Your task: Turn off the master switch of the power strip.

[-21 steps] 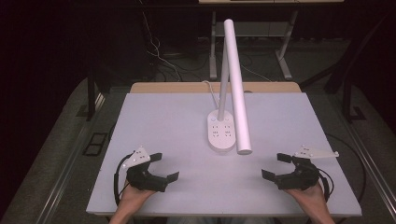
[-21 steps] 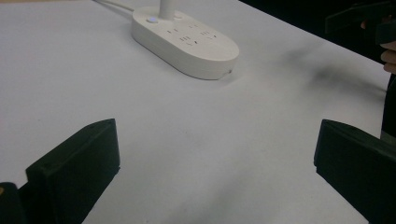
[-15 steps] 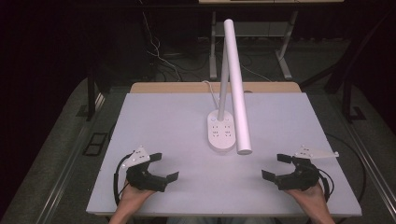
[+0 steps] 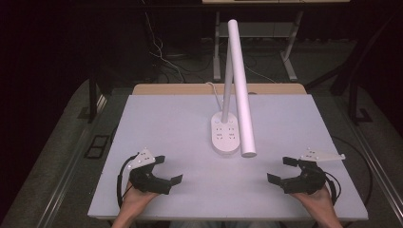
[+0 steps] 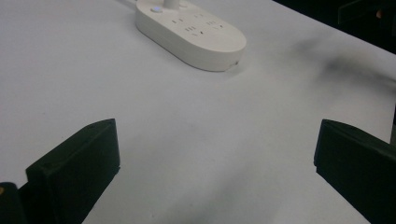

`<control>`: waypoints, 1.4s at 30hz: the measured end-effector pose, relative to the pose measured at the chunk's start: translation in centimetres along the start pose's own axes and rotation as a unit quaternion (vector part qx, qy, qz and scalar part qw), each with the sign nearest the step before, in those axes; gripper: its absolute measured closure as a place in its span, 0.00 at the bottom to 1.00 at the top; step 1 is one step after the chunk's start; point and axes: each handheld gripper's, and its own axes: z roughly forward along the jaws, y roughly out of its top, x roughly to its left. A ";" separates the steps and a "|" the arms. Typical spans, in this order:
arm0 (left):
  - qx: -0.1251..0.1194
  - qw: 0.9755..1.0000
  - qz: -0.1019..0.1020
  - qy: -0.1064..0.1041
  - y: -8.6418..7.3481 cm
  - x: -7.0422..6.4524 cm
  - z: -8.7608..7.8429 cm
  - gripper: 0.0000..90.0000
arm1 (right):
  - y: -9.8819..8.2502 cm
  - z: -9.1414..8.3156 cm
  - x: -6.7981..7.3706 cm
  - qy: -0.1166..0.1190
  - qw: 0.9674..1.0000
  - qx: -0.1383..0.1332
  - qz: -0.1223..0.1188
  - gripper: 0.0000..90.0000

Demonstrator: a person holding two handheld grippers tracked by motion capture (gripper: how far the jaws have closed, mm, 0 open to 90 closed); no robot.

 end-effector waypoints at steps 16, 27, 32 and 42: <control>0.018 1.000 0.000 -0.013 1.0 0.1 0.4 0.00 | -0.2 -0.1 0.0 0.002 1.000 0.012 -0.006 0.00; 0.031 0.999 0.002 -0.015 2.2 0.1 0.8 0.00 | -0.3 0.0 0.0 0.002 1.000 0.016 -0.011 0.00; 0.034 0.999 0.004 -0.018 3.1 0.2 0.9 0.00 | -0.3 -0.1 0.0 0.002 1.000 0.018 -0.006 0.00; 0.048 0.999 0.009 -0.024 5.4 0.4 1.6 0.00 | -0.4 -0.1 -0.1 0.003 1.000 0.016 -0.006 0.00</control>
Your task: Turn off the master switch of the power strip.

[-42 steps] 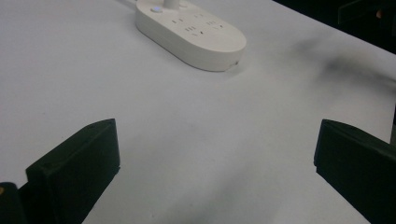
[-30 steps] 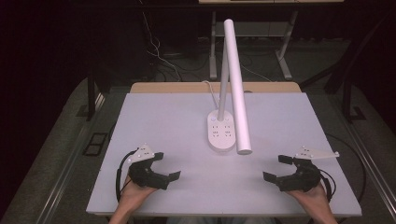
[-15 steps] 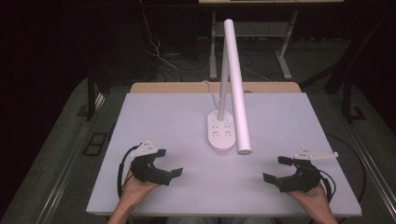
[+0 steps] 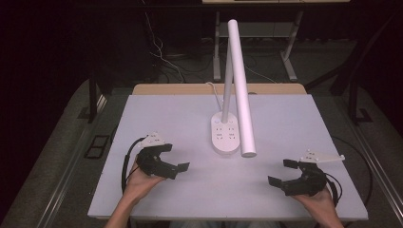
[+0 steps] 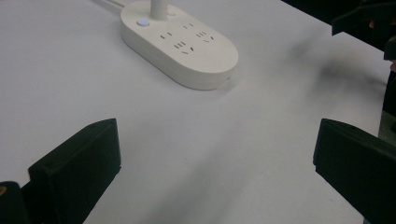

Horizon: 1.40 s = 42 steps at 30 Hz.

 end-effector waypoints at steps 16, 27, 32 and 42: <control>0.017 1.000 0.019 -0.006 2.5 0.5 0.9 0.00 | 0.0 -0.1 -0.1 0.003 1.000 0.001 0.005 0.00; 0.017 1.000 0.014 -0.015 4.0 1.1 1.7 0.00 | -0.1 0.0 -0.2 0.004 1.000 0.006 0.003 0.00; 0.019 1.000 0.018 -0.017 4.7 1.3 2.1 0.00 | -0.1 0.0 -0.2 0.003 1.000 0.005 0.001 0.00; 0.022 0.999 0.023 -0.019 6.2 1.7 3.0 0.00 | -0.2 -0.1 -0.2 0.000 1.000 0.010 0.004 0.00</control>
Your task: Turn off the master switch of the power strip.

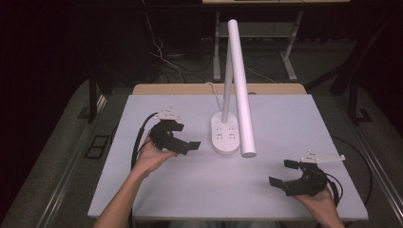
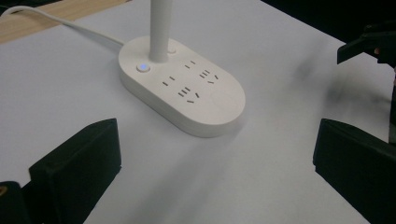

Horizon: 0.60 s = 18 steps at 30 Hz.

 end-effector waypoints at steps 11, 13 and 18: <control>0.013 1.000 0.012 -0.005 1.7 0.7 1.4 0.00 | -0.1 0.1 -0.1 -0.005 1.000 -0.004 -0.004 0.00; 0.014 1.000 0.014 -0.006 2.0 0.8 1.6 0.00 | -0.1 0.0 -0.1 -0.005 1.000 -0.003 -0.004 0.00; 0.021 1.000 0.017 -0.005 2.9 1.1 2.0 0.00 | -0.1 0.0 0.0 -0.006 1.000 -0.002 -0.003 0.00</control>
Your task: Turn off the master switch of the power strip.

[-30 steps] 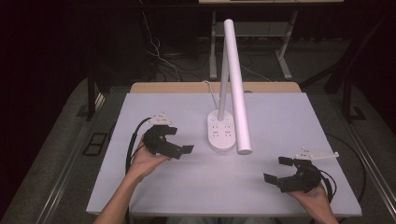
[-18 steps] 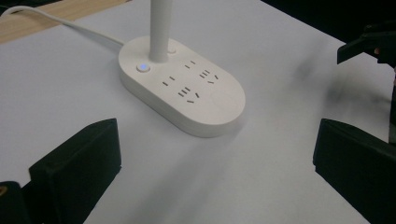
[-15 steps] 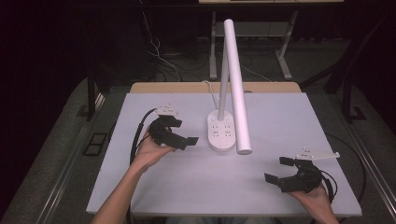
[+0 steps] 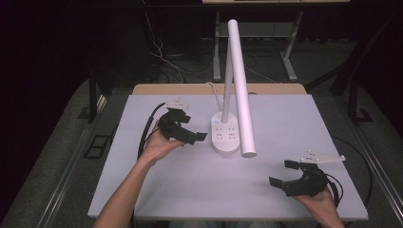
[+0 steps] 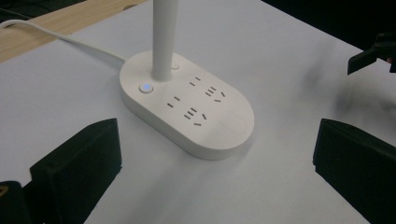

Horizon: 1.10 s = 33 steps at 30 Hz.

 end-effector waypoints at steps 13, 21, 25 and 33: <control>0.010 1.000 -0.013 0.003 1.2 1.4 1.2 0.00 | 0.0 0.0 0.0 -0.001 1.000 0.000 0.000 0.00; 0.008 1.000 -0.012 0.009 2.5 1.9 1.6 0.00 | 0.0 0.0 0.0 -0.001 1.000 0.000 -0.001 0.00; 0.012 1.000 -0.010 0.011 3.0 2.2 1.8 0.00 | 0.0 0.0 0.1 0.001 1.000 0.002 0.001 0.00; -0.001 0.999 -0.029 0.025 3.2 2.9 2.7 0.02 | 0.0 0.0 0.1 0.001 1.000 0.002 0.001 0.00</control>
